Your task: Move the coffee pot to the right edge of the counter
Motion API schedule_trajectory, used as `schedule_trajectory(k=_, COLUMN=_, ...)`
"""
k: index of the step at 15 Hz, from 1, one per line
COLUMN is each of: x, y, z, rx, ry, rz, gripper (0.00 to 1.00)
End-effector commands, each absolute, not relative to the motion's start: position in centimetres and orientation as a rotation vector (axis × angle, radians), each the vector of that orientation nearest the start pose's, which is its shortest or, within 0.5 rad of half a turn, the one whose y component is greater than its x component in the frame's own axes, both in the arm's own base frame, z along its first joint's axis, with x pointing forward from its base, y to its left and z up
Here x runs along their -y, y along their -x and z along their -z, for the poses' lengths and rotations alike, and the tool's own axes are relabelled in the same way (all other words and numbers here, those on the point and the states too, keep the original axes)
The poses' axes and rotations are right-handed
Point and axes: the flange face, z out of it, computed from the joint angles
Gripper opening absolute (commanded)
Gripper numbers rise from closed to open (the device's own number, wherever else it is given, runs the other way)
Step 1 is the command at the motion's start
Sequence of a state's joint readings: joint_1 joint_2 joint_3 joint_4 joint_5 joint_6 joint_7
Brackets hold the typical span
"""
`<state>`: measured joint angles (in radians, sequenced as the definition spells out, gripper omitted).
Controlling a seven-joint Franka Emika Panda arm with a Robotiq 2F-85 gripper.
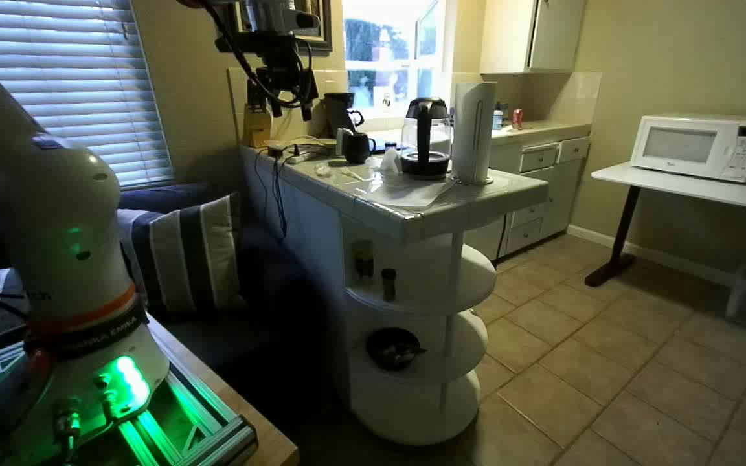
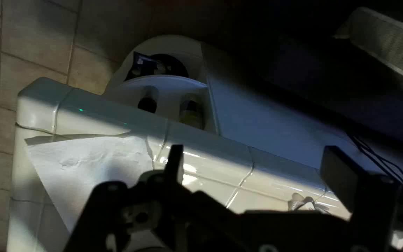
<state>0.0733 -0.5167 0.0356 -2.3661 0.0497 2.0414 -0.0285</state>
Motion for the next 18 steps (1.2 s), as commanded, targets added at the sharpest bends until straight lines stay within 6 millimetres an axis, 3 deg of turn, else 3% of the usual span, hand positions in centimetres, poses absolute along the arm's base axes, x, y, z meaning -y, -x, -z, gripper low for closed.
schedule_trajectory(k=1, x=-4.9, y=-41.2, z=-53.4, rx=0.179, ry=3.087, rz=0.295, gripper=1.0)
schedule_trajectory(k=6, x=-4.9, y=-41.2, z=-53.4, rx=0.179, ry=3.087, rz=0.295, gripper=1.0)
schedule_trajectory(k=7, x=-5.0, y=-41.9, z=-53.4, rx=0.128, ry=3.113, rz=0.317, gripper=1.0)
schedule_trajectory(k=11, x=-6.7, y=-46.2, z=-52.3, rx=-0.084, ry=3.202, rz=0.462, gripper=1.0)
schedule_trajectory(k=15, x=-9.1, y=-51.0, z=-49.4, rx=-0.292, ry=3.27, rz=0.664, gripper=1.0)
schedule_trajectory(k=18, x=-8.8, y=-55.0, z=-48.4, rx=-0.442, ry=3.305, rz=0.857, gripper=1.0)
